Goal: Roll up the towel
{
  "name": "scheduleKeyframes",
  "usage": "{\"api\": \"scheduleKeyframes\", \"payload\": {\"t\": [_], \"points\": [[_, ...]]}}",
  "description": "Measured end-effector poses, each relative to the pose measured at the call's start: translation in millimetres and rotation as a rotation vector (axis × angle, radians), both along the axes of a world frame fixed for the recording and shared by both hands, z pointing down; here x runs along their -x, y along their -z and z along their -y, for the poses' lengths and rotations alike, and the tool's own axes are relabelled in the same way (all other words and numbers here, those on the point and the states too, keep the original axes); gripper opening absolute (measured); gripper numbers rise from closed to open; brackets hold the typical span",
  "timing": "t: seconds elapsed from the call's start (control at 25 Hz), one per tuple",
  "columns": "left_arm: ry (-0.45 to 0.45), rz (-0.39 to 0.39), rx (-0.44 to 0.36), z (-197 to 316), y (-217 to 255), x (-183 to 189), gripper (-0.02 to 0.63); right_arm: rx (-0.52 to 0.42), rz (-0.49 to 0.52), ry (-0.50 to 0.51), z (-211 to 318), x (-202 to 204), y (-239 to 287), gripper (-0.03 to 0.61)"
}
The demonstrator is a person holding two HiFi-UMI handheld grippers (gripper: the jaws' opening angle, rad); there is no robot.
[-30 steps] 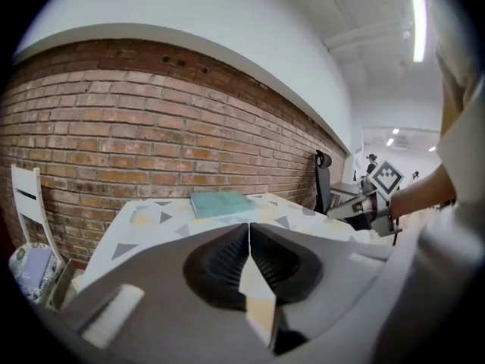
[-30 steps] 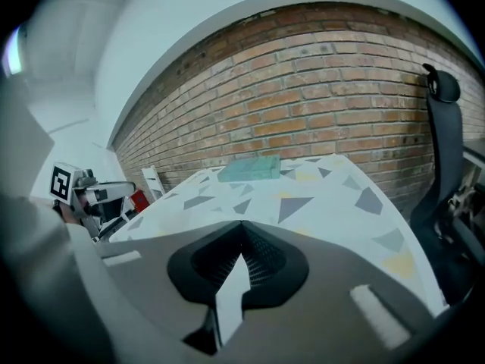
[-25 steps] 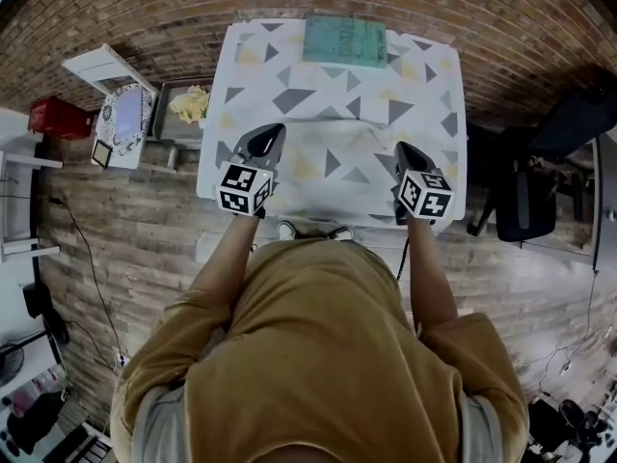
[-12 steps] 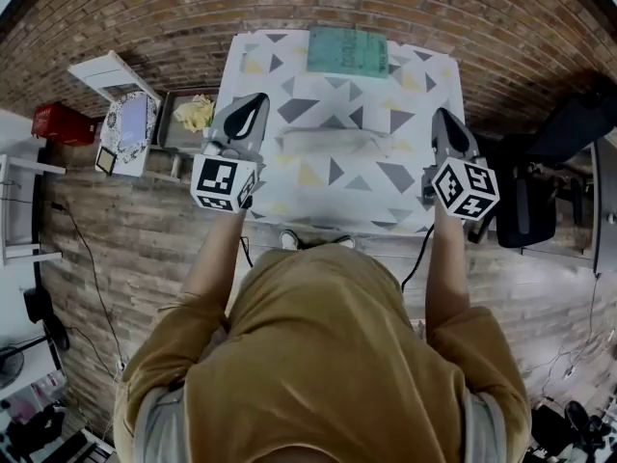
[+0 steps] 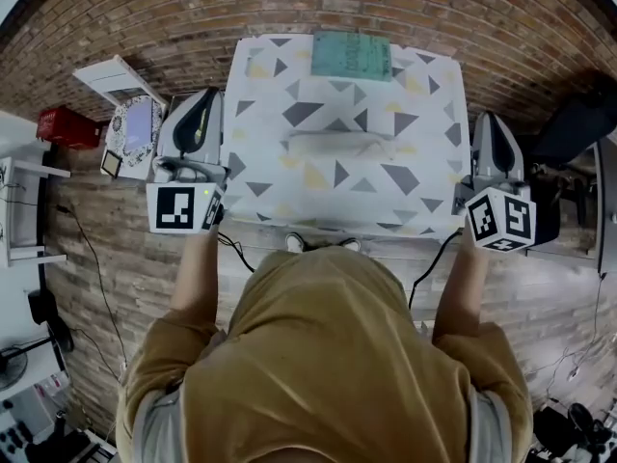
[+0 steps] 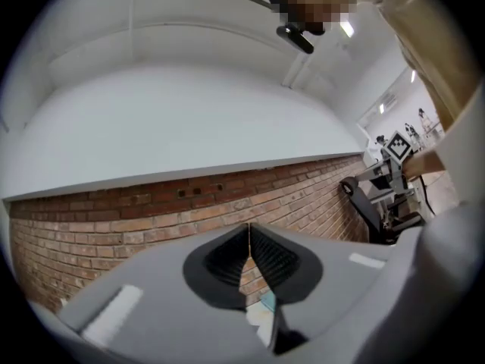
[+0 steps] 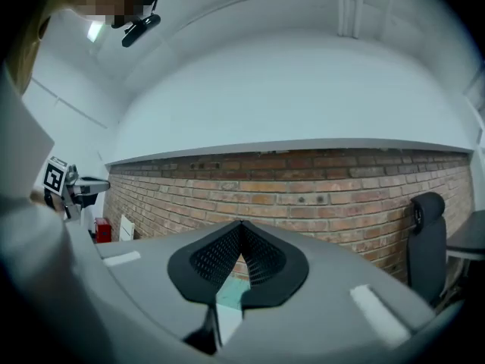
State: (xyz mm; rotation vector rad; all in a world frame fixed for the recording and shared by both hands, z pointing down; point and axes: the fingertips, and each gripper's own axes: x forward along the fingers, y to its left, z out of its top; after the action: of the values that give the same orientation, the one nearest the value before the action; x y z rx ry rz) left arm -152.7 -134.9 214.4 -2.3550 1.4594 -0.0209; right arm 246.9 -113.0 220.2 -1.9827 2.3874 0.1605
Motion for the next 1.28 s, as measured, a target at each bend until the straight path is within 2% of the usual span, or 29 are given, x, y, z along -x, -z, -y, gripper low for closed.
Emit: {"api": "scheduleKeyframes", "payload": {"t": [0.16, 0.32, 0.68, 1.04, 1.28], "points": [[0.057, 0.051, -0.070, -19.8, 11.6, 19.1, 0.064, -0.029, -0.075, -0.025, -16.8, -2.7, 14.1, 0.003], [0.086, 0.048, -0.071, -36.8, 10.8, 28.1, 0.064, -0.051, -0.120, -0.050, -32.8, -1.4, 24.1, 0.003], [0.118, 0.010, -0.080, -59.1, 8.3, 49.9, 0.064, -0.040, -0.136, -0.061, -59.6, -3.3, 26.6, 0.003], [0.127, -0.021, -0.058, -74.0, 2.8, 48.2, 0.063, -0.020, -0.174, -0.081, -75.5, -0.1, 27.8, 0.004], [0.112, -0.016, -0.061, -71.7, 7.3, 42.5, 0.064, -0.019, -0.170, -0.079, -77.8, -0.1, 28.5, 0.003]]}}
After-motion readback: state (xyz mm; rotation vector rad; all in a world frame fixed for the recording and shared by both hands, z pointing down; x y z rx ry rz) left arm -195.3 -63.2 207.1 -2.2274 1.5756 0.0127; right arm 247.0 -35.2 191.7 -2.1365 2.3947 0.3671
